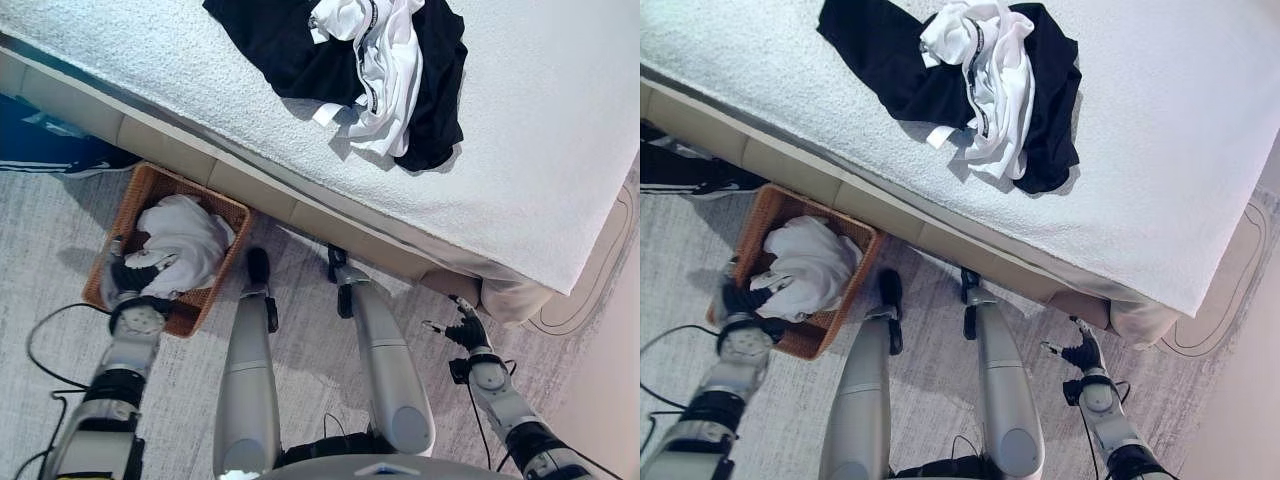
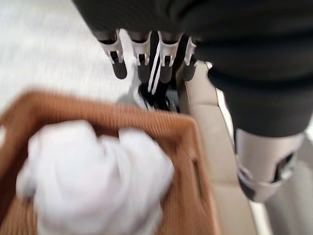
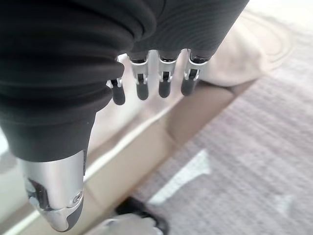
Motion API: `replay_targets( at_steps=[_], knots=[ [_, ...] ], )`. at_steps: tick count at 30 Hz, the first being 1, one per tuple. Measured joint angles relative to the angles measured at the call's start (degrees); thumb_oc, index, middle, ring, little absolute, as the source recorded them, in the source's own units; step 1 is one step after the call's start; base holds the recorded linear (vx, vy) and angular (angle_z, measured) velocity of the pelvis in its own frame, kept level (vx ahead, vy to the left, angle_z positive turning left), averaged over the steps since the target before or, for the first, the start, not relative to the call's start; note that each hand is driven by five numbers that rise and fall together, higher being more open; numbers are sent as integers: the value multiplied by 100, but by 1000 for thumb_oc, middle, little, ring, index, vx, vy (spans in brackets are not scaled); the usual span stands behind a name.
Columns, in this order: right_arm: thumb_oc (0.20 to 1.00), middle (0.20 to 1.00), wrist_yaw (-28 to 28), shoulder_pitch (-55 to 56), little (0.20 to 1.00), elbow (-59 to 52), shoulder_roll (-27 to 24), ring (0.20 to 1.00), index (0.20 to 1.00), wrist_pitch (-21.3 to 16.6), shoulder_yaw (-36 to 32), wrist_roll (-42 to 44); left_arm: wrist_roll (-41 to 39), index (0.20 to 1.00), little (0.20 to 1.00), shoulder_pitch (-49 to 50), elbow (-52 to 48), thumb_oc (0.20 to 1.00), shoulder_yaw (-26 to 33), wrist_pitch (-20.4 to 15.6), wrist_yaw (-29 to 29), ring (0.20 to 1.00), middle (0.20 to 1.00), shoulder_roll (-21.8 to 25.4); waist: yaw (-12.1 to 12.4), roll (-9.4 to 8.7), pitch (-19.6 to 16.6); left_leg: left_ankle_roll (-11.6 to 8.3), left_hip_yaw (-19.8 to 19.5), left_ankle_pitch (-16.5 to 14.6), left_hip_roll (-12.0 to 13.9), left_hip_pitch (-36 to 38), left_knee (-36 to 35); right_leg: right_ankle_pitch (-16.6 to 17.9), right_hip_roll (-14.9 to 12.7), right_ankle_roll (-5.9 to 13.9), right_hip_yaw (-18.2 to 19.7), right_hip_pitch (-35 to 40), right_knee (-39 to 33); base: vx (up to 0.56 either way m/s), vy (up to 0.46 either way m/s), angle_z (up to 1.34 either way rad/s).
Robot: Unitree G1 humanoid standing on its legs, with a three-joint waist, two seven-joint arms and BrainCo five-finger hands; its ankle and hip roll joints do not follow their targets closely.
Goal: Pick up clothes into the bucket
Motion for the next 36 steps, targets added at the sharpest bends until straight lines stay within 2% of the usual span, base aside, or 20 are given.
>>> replay_targets(
  at_steps=[2, 4, 6, 7, 11, 12, 19, 22, 25, 28, 31, 33, 36],
  knots=[
    [1000, 1000, -59, -100, 1000, -77, -14, 1000, 1000, 7, -10, -16, -236, 1000, 1000, 92, 169, 1000, -90, -44, -160, 1000, 1000, -245, 81, 42, -5, 4, 1, 14, -4, 316, -199, -41, -16, -11, 0, 255, -55, 42, -57, 5],
    [1000, 1000, -134, -241, 1000, -63, 4, 1000, 1000, 20, -19, -16, -360, 1000, 1000, 216, 205, 1000, -252, -123, -281, 1000, 1000, -445, 112, 97, -2, -30, 38, 158, -39, 707, -489, -26, -55, -6, 0, 527, -136, 38, -40, 8],
    [1000, 1000, -160, -377, 1000, -159, -1, 1000, 1000, 10, -35, -20, -366, 1000, 1000, 341, 268, 1000, -391, -198, -397, 1000, 1000, -607, 233, 208, -1, -24, 39, 185, -55, 1097, -752, -82, -70, -18, -5, 831, -199, 49, -65, 3],
    [1000, 1000, -187, -408, 1000, -251, -36, 1000, 1000, -4, -88, -16, -367, 1000, 1000, 404, 245, 1000, -431, -249, -446, 1000, 1000, -717, 303, 361, -22, -19, 4, 201, -49, 1252, -845, -109, -66, -18, -30, 979, -213, 59, -83, 8],
    [1000, 1000, -188, -446, 1000, -657, -18, 1000, 1000, -41, -227, 13, -368, 1000, 1000, 655, 334, 1000, -434, -367, -527, 1000, 1000, -925, 285, 706, -19, -71, -54, 396, -49, 2015, -1444, -174, -87, -15, -120, 1590, -412, 84, -92, 10],
    [1000, 1000, -165, -403, 1000, -992, -33, 1000, 1000, -124, -268, 106, -364, 1000, 1000, 790, 344, 1000, -433, -401, -586, 1000, 1000, -955, 273, 839, -60, -85, -81, 451, -27, 2227, -1609, -180, -72, -22, -165, 1759, -500, 84, -71, 4],
    [1000, 1000, -136, -277, 1000, -1662, -122, 1000, 1000, -358, -572, 202, -266, 1000, 1000, 1124, 255, 1000, -448, -496, -694, 1000, 1000, -1182, 297, 1224, -333, -166, -201, 595, 70, 2596, -1984, -233, 9, -102, -331, 2073, -630, 65, -65, 8],
    [1000, 1000, -286, -548, 1000, -1704, -389, 1000, 1000, -353, -659, -83, -89, 1000, 1000, 1255, 145, 1000, -637, -572, -741, 1000, 1000, -1262, 438, 1380, -475, -183, -244, 611, 100, 2586, -1985, -280, 33, -114, -402, 2079, -586, 12, -49, 4],
    [1000, 1000, -471, -1036, 1000, -1402, -543, 1000, 1000, -291, -670, -236, -89, 1000, 1000, 1296, 133, 1000, -900, -595, -781, 1000, 1000, -1296, 418, 1414, -504, -210, -304, 628, 109, 2576, -1984, -305, 44, -106, -419, 2066, -565, -7, -39, 7],
    [1000, 1000, -724, -1911, 1000, -1007, -697, 1000, 1000, -232, -632, -344, -36, 1000, 1000, 1358, 153, 1000, -1276, -602, -883, 1000, 1000, -1312, 531, 1432, -557, -222, -338, 618, 120, 2484, -1983, -384, 43, -161, -451, 1915, -440, -13, -25, 3],
    [1000, 1000, -955, -3232, 1000, 347, -894, 1000, 1000, -35, -387, -219, 113, 1000, 1000, 1426, 183, 1000, -1835, -579, -1020, 1000, 1000, -1319, 631, 1463, -613, -257, -353, 712, 126, 2266, -2036, -380, 51, -166, -449, 1636, -351, -37, -7, 3],
    [1000, 1000, -995, -3472, 1000, 484, -1103, 1000, 1000, 52, -246, -217, 133, 1000, 1000, 1453, 172, 1000, -1853, -564, -1070, 1000, 1000, -1324, 739, 1463, -613, -251, -364, 751, 135, 2192, -2074, -379, 54, -168, -461, 1548, -329, -9, 0, 3],
    [1000, 1000, -1054, -3838, 1000, 776, -1197, 1000, 1000, 138, -78, -219, 131, 1000, 1000, 1485, 189, 1000, -1840, -556, -1075, 1000, 1000, -1311, 745, 1464, -613, -243, -382, 760, 132, 2164, -2084, -379, 48, -170, -488, 1530, -330, -17, 0, 4]
  ],
)
